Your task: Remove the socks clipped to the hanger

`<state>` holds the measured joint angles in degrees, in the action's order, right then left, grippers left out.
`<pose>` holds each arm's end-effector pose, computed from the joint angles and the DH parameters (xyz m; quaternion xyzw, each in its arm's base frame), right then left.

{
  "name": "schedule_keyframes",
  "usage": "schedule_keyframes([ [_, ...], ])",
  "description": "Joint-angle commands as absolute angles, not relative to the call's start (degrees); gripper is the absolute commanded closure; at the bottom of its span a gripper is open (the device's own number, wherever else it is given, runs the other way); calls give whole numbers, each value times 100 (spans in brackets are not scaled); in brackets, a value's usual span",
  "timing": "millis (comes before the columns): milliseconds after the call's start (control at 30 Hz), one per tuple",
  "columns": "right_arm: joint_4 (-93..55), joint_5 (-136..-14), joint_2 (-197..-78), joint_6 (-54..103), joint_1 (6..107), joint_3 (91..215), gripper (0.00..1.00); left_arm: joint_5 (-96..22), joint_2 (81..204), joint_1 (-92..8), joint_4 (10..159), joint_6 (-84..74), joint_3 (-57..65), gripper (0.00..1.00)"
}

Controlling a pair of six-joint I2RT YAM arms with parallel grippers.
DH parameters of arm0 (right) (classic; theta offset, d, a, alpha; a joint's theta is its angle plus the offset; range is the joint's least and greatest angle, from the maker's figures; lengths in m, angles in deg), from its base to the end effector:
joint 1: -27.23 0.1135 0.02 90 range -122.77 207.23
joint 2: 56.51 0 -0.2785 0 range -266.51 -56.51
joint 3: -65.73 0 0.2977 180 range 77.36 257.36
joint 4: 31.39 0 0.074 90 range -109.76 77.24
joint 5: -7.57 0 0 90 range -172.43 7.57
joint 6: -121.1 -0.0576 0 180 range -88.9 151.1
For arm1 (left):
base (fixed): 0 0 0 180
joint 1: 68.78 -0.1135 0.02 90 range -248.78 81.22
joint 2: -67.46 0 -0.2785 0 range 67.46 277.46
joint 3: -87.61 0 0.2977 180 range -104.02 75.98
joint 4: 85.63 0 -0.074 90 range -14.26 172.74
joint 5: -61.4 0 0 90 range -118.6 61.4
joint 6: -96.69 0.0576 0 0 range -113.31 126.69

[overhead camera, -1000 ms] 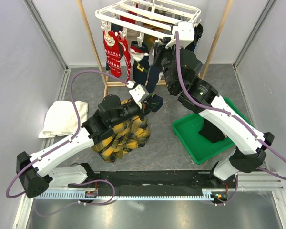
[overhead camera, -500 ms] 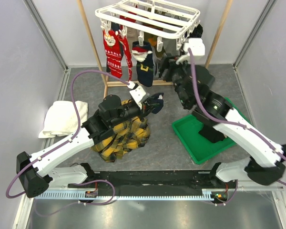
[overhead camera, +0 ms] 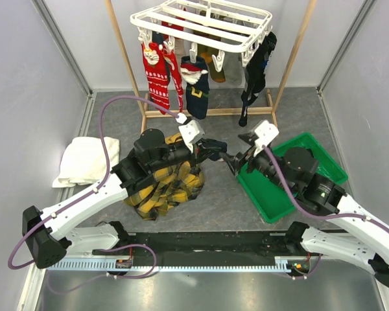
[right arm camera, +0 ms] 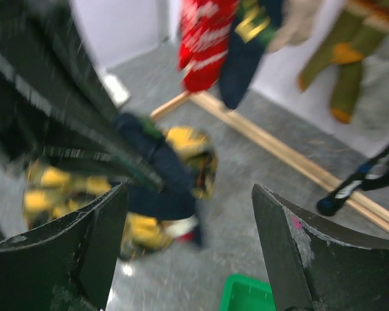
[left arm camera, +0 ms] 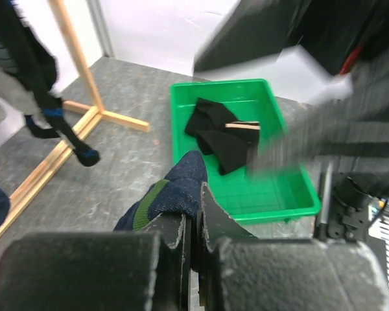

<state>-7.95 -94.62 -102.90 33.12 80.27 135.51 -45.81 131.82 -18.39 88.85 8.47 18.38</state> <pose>0.1489 0.1776 0.4332 -0.2586 0.6585 0.2349 0.6666 0.1942 -0.2613 0.3884 0.4036 0.5852 -0.3831 0.5898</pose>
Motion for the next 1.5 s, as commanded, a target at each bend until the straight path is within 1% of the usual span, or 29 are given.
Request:
schedule_keyframes([
  [0, -869, -8332, -10213, 3821, 8058, 13194, 15, -5215, 13101, -1798, 9118, 722, 1621, 98],
  [133, -869, -8270, -10309, 4111, 8049, 12905, 13, -5732, 13127, -1781, 9144, 713, 1604, 98],
  [200, -895, -8331, -10379, 4120, 8049, 12869, 15, -5865, 13144, -1781, 9135, 713, 1595, 98],
  [233, -921, -8366, -10397, 4120, 8049, 12843, 24, -5901, 13136, -1781, 9135, 722, 1586, 98],
  [300, -1044, -8445, -10406, 4042, 8049, 12816, 34, -5927, 13153, -1772, 9135, 722, 1586, 98],
  [333, -1105, -8489, -10380, 4015, 8058, 12755, 42, -5936, 13145, -1772, 9135, 722, 1578, 98],
  [400, -1273, -8516, -10327, 3971, 8041, 12693, 44, -5962, 13136, -1772, 9118, 722, 1569, 98],
  [467, -1352, -8507, -10309, 3971, 8049, 12632, 54, -5989, 13136, -1772, 9118, 722, 1569, 98],
  [500, -1413, -8498, -10309, 3945, 8049, 12614, 61, -5989, 13118, -1772, 9118, 713, 1560, 98],
  [533, -1449, -8507, -10318, 3919, 8058, 12588, 77, -5954, 13118, -1772, 9109, 713, 1569, 98],
  [567, -1475, -8507, -10318, 3883, 8041, 12587, 84, -5936, 13110, -1772, 9100, 722, 1560, 98],
  [600, -1484, -8568, -10327, 3779, 8049, 12587, 93, -5901, 13101, -1780, 9091, 713, 1569, 95],
  [633, -1484, -8673, -10336, 3691, 8049, 12605, 100, -5788, 13101, -1781, 9091, 722, 1569, 84],
  [700, -1502, -8849, -10353, 3349, 8049, 12623, 100, -5656, 13101, -1772, 9091, 713, 1586, 71],
  [733, -1510, -8980, -10353, 3208, 8041, 12614, 100, -5420, 13101, -1772, 9091, 722, 1595, 55],
  [800, -1493, -9226, -10397, 2743, 8049, 12596, 100, -5260, 13092, -1780, 9074, 748, 1613, 43],
  [867, -1301, -9901, -10458, 2197, 8049, 12579, 100, -4953, 13083, -1772, 9100, 748, 1674, 29],
  [900, -1195, -10235, -10476, 2039, 8041, 12570, 100, -4813, 13092, -1763, 9109, 748, 1700, 26],
  [933, -1064, -10604, -10494, 1837, 8041, 12570, 100, -4568, 13083, -1763, 9144, 757, 1735, 21],
  [967, -732, -11486, -10511, 1505, 8032, 12579, 100, -4426, 13100, -1763, 9153, 757, 1753, 20],
  [1033, -466, -11933, -10512, 1387, 7953, 12587, 100, -3875, 13109, -1763, 9162, 748, 1780, 19],
  [1100, -228, -11926, -10476, 1370, 7620, 12596, 100, -3251, 13118, -1763, 9135, 757, 1771, 18],
  [1133, 103, -11917, -10520, 1291, 7297, 12692, 100, -3064, 13118, -1772, 9109, 757, 1762, 17],
  [1200, 509, -11978, -10608, 835, 6891, 12876, 100, -2582, 13092, -1763, 9100, 757, 1762, 16],
  [1233, 850, -12022, -10678, 607, 6489, 12895, 100, -2448, 13066, -1763, 9091, 757, 1771, 16],
  [1267, 976, -12031, -10696, 274, 6302, 12886, 100, -2351, 13039, -1763, 9091, 792, 1780, 16],
  [1333, 1143, -12031, -10679, -27, 5898, 12694, 100, -2070, 12996, -1763, 9100, 810, 1788, 16],
  [1467, 1126, -11865, -10555, -686, 5466, 12158, 100, -1753, 12907, -1763, 9109, 819, 1797, 17],
])
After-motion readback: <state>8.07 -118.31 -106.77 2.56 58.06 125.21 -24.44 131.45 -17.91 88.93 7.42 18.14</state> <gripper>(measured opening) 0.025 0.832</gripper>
